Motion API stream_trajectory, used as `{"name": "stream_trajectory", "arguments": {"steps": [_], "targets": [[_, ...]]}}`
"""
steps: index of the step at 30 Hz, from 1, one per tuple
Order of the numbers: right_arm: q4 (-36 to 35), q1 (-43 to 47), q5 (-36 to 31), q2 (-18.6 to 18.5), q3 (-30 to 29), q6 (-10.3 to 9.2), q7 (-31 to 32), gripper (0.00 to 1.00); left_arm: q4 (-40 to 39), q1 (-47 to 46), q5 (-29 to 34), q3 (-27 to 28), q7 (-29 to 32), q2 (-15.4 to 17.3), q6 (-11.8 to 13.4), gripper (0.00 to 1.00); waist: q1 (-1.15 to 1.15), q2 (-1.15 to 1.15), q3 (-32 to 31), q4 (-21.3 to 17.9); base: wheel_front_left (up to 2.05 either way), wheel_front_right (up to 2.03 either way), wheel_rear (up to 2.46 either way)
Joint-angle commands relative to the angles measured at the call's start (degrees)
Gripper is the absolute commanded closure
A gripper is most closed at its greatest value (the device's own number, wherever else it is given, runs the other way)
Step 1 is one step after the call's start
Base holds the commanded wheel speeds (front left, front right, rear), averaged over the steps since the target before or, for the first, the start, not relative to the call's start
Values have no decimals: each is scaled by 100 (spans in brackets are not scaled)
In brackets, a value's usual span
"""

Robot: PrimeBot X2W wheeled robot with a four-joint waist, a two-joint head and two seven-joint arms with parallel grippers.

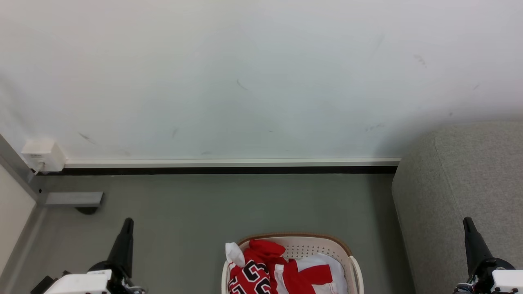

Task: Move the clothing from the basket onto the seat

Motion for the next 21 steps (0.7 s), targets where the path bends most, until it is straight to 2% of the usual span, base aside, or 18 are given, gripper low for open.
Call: {"name": "stream_trajectory", "arguments": {"steps": [1, 21], "targets": [[-28, -80, 7, -46, -20, -12, 13, 100, -16, -41, -78, 9, 20, 40, -38, 100, 0, 0, 0, 0, 0, 0, 0], [-28, -80, 7, -45, -20, -13, 13, 100, -16, -41, -78, 9, 20, 40, -38, 100, 0, 0, 0, 0, 0, 0, 0]]}}
